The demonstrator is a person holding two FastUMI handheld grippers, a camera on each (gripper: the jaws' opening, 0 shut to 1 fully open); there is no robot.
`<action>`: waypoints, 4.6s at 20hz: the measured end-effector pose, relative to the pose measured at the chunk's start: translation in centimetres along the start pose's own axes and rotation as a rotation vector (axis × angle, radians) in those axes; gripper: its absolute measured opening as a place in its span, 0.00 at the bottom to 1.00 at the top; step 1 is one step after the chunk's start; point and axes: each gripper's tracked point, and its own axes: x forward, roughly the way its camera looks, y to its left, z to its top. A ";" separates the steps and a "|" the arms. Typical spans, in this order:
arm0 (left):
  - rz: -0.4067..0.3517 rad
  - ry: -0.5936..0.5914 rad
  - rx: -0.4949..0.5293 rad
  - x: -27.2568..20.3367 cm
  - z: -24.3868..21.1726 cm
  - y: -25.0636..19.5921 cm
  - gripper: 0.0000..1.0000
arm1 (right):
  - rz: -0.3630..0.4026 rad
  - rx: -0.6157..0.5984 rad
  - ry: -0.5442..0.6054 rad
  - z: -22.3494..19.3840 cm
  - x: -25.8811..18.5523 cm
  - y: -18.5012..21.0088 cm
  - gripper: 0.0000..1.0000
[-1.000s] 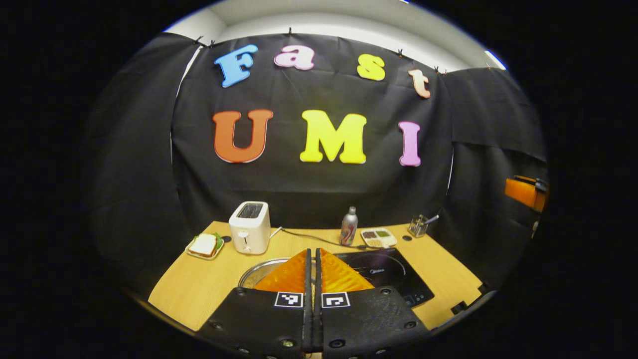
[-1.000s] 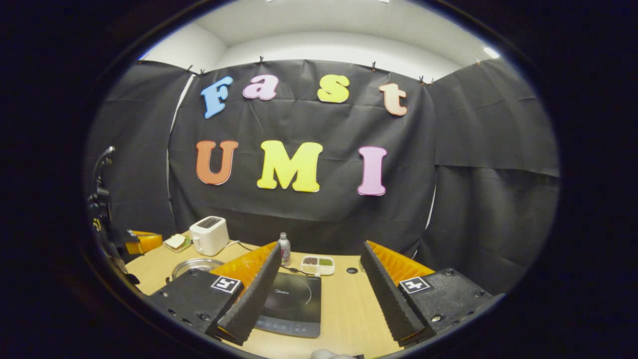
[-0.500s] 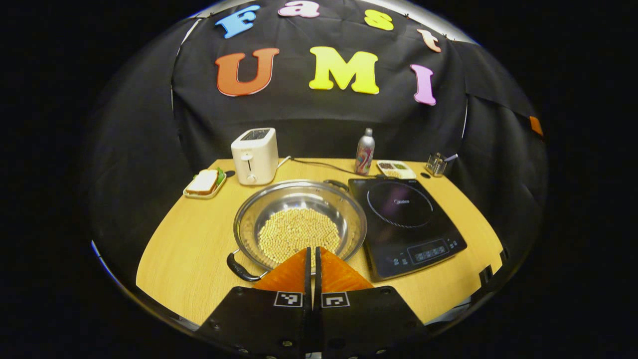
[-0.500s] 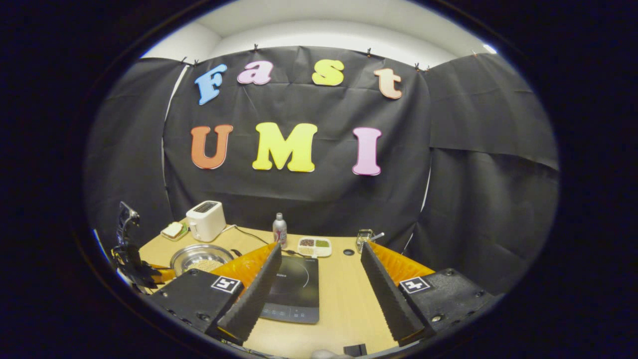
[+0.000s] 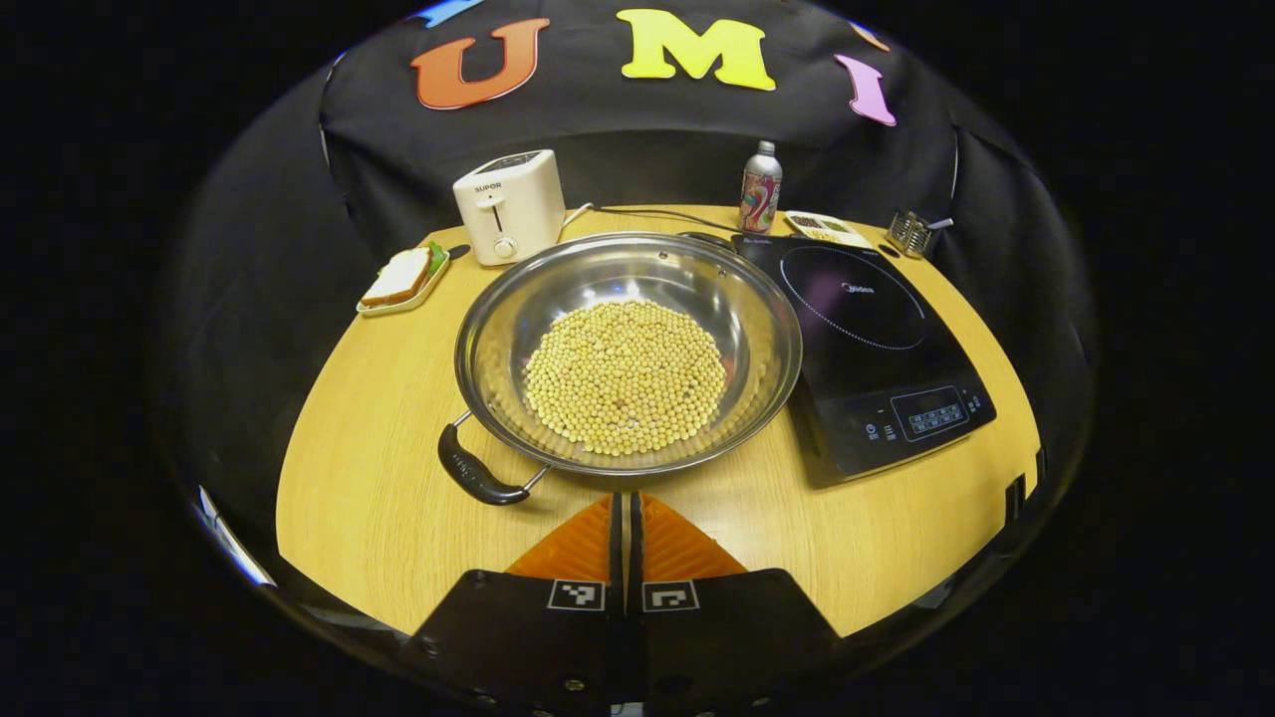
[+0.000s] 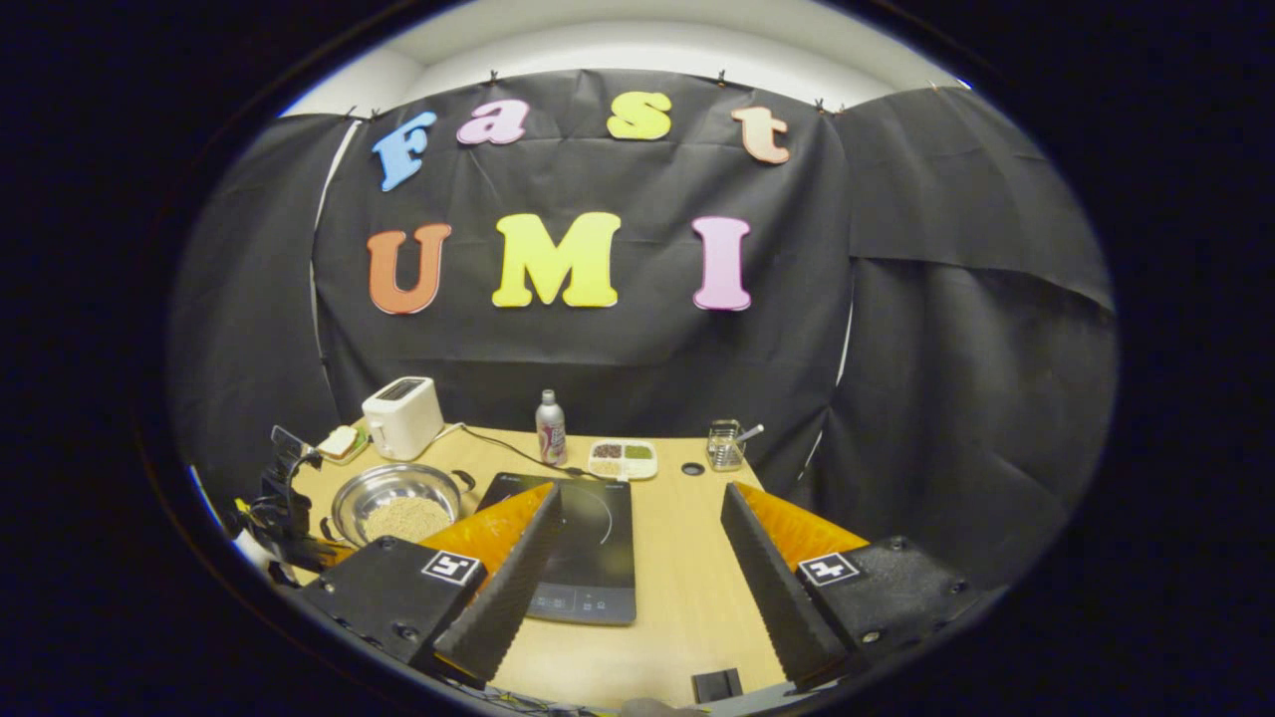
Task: First push the handle of the pot to place it horizontally, then grasp the pot with both hands and set it on the induction cooktop.
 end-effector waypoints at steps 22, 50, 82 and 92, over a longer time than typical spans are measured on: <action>0.097 0.099 -0.063 3.8 -0.4 5.9 0.00 | -0.011 -0.032 0.065 -0.7 3.7 -0.6 1.00; 0.170 0.086 -0.229 6.6 2.8 15.4 0.00 | -0.050 -0.068 0.097 -1.3 3.4 0.0 1.00; 0.129 -0.156 -0.112 1.1 9.8 18.1 0.73 | 0.223 -0.121 0.239 -7.2 8.8 13.6 1.00; 0.076 -0.110 -0.040 5.8 12.0 17.6 0.97 | 0.375 -0.037 0.450 -13.1 17.3 26.8 0.99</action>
